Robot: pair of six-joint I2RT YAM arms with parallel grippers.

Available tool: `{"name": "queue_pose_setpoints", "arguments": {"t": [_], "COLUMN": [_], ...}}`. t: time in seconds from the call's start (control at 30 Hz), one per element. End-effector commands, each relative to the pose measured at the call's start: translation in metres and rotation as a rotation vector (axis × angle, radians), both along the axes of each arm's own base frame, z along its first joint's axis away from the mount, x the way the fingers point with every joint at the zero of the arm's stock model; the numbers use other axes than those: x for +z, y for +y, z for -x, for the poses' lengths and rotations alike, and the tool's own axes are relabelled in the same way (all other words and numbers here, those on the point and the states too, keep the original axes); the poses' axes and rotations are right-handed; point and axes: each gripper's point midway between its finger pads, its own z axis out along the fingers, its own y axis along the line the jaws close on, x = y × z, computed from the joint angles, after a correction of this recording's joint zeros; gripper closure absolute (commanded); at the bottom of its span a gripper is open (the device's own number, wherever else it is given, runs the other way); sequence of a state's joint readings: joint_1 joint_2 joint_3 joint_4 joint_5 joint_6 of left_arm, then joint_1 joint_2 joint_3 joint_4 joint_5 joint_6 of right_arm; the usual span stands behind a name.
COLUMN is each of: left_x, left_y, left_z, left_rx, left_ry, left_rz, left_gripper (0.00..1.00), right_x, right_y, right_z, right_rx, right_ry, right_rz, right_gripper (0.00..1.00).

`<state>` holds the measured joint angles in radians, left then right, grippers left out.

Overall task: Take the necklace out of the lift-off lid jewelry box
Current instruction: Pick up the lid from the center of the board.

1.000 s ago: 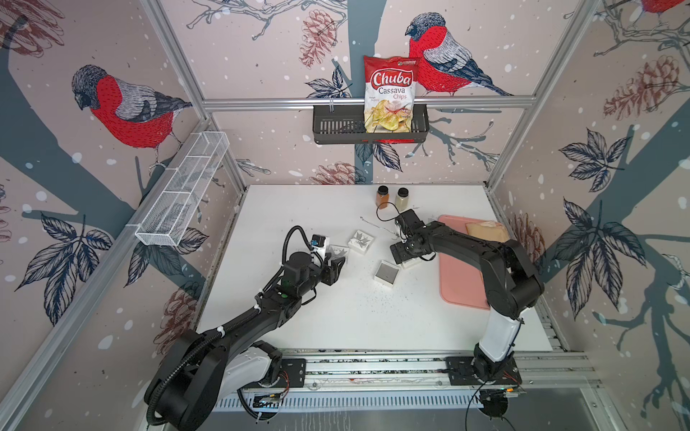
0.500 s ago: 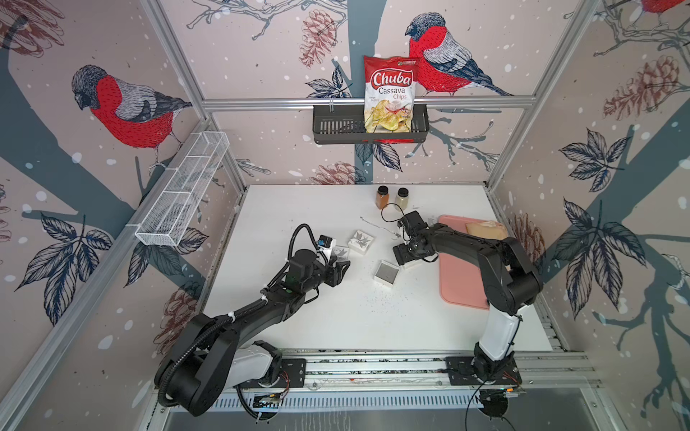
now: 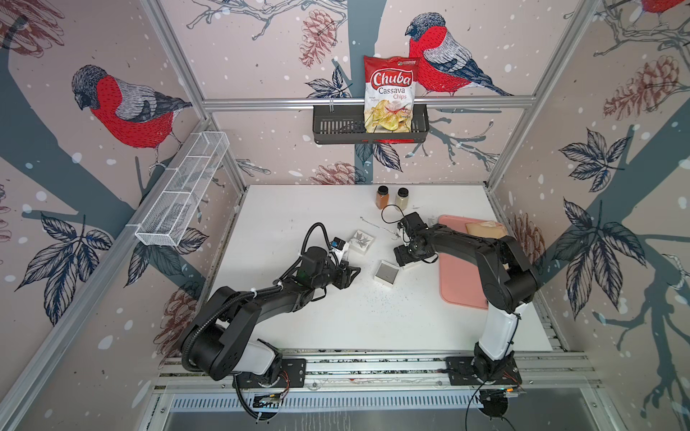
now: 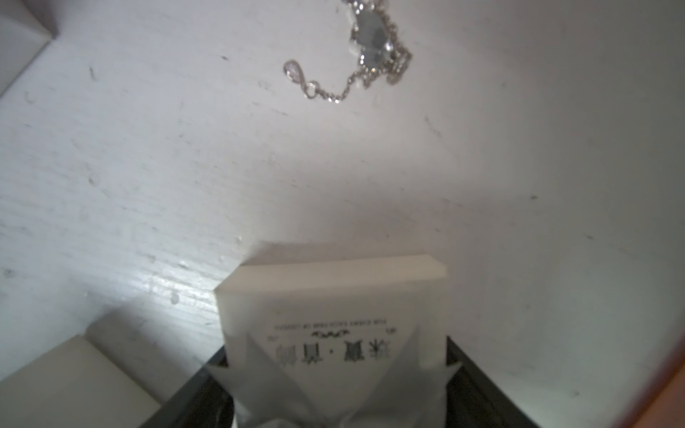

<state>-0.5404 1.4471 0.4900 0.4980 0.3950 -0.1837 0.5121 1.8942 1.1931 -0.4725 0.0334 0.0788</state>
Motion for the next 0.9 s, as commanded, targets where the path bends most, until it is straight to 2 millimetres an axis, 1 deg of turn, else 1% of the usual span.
{"name": "queue_pose_setpoints", "arguments": {"t": [0.0, 0.13, 0.3, 0.43, 0.53, 0.67, 0.87], "left_x": [0.005, 0.001, -0.011, -0.019, -0.026, -0.037, -0.054], "left_y": [-0.015, -0.023, -0.031, -0.033, -0.036, -0.041, -0.05], "left_z": [-0.002, -0.005, -0.014, -0.023, -0.028, -0.031, -0.025], "left_rx": [-0.046, -0.051, -0.051, -0.028, -0.021, -0.018, -0.041], "left_ry": [-0.042, -0.032, -0.006, 0.01, 0.017, 0.034, 0.06], "left_rz": [0.013, 0.019, -0.011, -0.035, -0.065, -0.105, -0.157], "left_gripper": [0.41, 0.42, 0.44, 0.48, 0.53, 0.6, 0.63], "right_x": [-0.005, 0.0, 0.013, 0.021, 0.024, 0.031, 0.039], "right_y": [-0.007, -0.009, -0.011, -0.014, -0.015, -0.017, -0.014], "right_z": [0.002, 0.001, 0.001, 0.004, 0.007, 0.012, 0.016], "right_rx": [-0.018, -0.032, -0.047, -0.061, -0.073, -0.085, -0.085], "right_ry": [0.01, -0.004, -0.03, -0.041, -0.047, -0.059, -0.063], "right_rz": [0.039, 0.04, 0.022, 0.009, 0.001, -0.015, -0.053], "right_gripper": [0.21, 0.23, 0.24, 0.25, 0.25, 0.25, 0.25]}}
